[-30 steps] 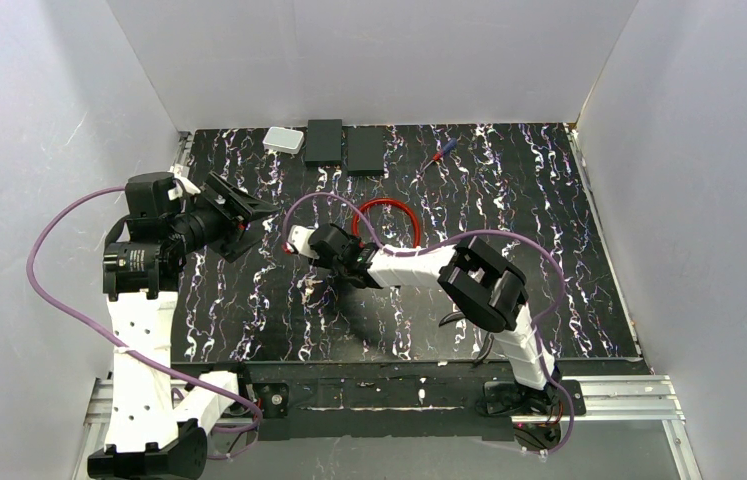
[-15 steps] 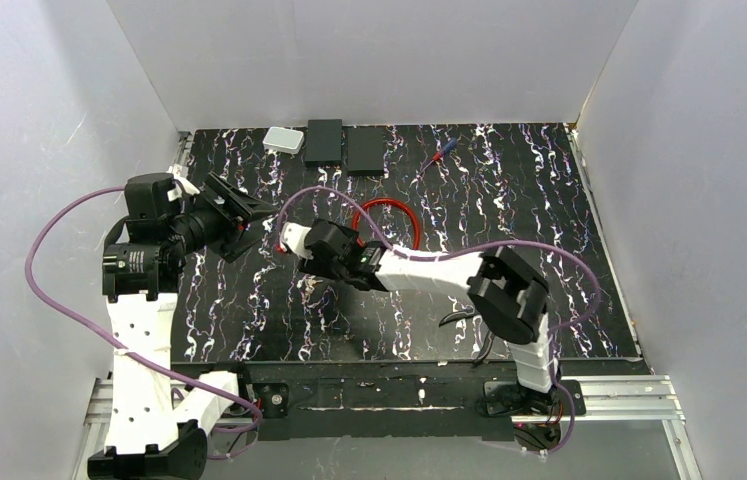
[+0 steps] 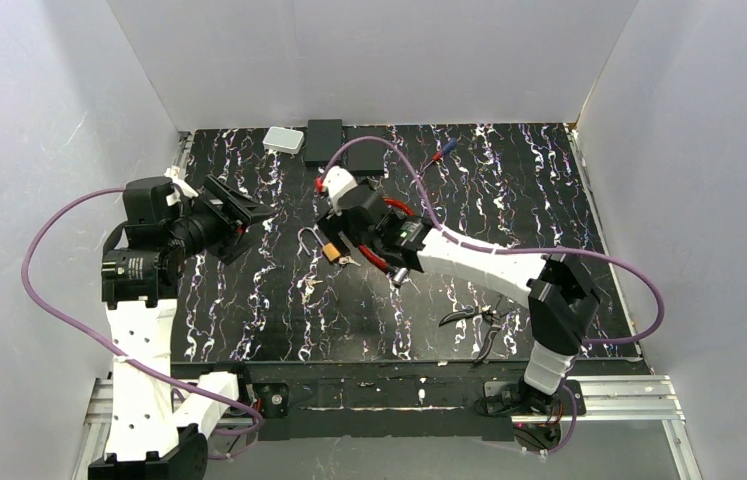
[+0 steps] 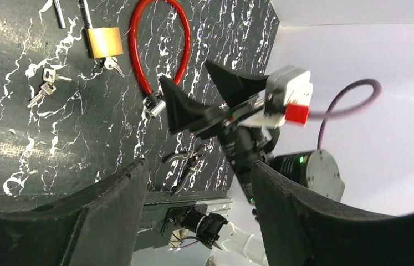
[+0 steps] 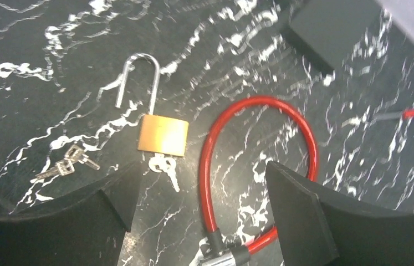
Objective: Unlock with the key
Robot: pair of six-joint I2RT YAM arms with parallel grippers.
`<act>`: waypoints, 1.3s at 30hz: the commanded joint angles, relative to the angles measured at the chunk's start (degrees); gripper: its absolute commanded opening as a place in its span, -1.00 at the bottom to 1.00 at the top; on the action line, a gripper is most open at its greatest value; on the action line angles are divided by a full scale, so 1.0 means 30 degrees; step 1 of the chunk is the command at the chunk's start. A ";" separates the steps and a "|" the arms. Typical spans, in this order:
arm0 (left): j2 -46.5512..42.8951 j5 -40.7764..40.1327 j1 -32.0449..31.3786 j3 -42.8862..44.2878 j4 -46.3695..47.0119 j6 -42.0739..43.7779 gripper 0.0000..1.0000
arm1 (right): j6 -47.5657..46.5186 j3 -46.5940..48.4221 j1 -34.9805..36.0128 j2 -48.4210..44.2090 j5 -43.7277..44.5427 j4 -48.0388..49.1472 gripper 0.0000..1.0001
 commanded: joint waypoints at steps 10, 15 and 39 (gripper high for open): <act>-0.0848 -0.0787 0.0045 -0.1002 0.0341 0.0910 0.31 | 1.0109 -0.0399 -0.4769 0.0121 -0.0334 -0.6544 0.87; -0.0912 -0.1263 0.0045 -0.0922 0.0372 0.1376 0.28 | 1.2339 0.0452 -0.5744 0.0111 0.0894 -0.9453 0.87; -0.2412 -0.4071 -0.1816 -0.6878 0.0390 0.5469 0.37 | 1.1289 0.2196 -0.6871 -0.1911 -0.3491 -1.1338 0.96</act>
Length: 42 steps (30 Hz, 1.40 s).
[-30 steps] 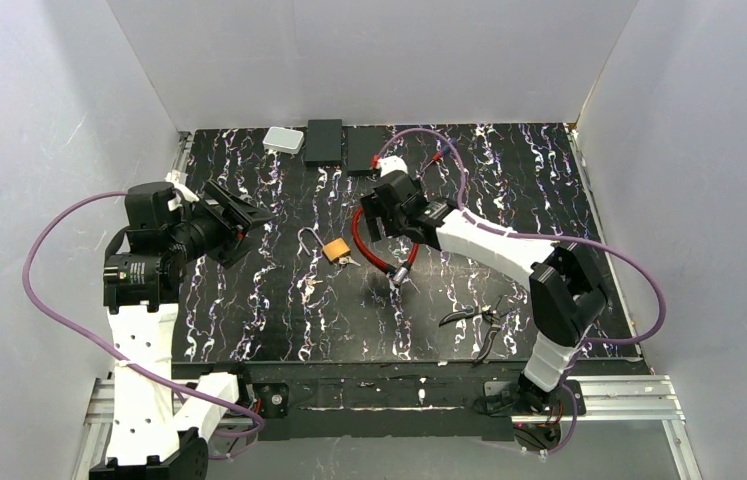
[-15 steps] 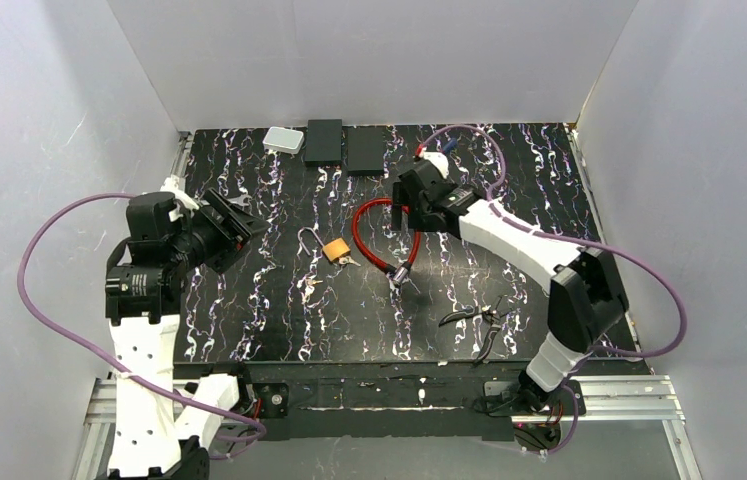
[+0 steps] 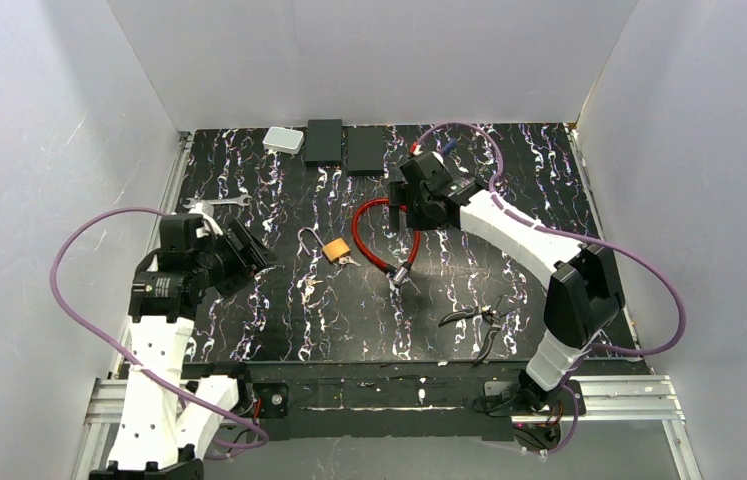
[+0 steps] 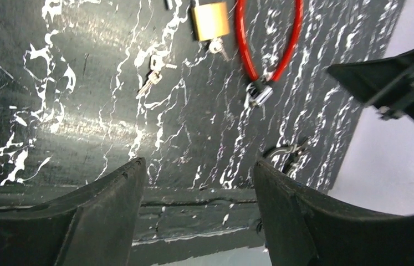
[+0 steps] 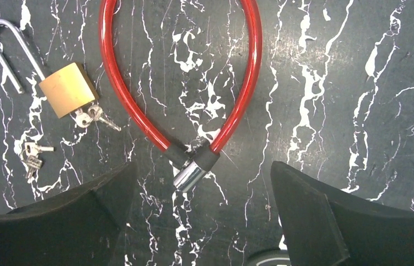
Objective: Unlock with the key
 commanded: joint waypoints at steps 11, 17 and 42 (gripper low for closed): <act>0.5001 -0.3630 -0.4833 -0.2315 0.3259 0.0096 0.32 | -0.0072 0.4704 -0.0007 -0.1492 -0.0521 -0.5972 0.96; 0.8344 -0.4414 -0.5453 -0.1912 0.5238 0.1080 0.20 | -0.0417 0.4235 -0.0007 -0.2429 -0.1028 -0.6463 0.96; 1.6122 -0.7053 -0.7306 0.0203 0.6220 0.2464 -0.04 | -0.3025 0.4738 -0.0007 -0.2083 -0.1773 -0.7308 0.96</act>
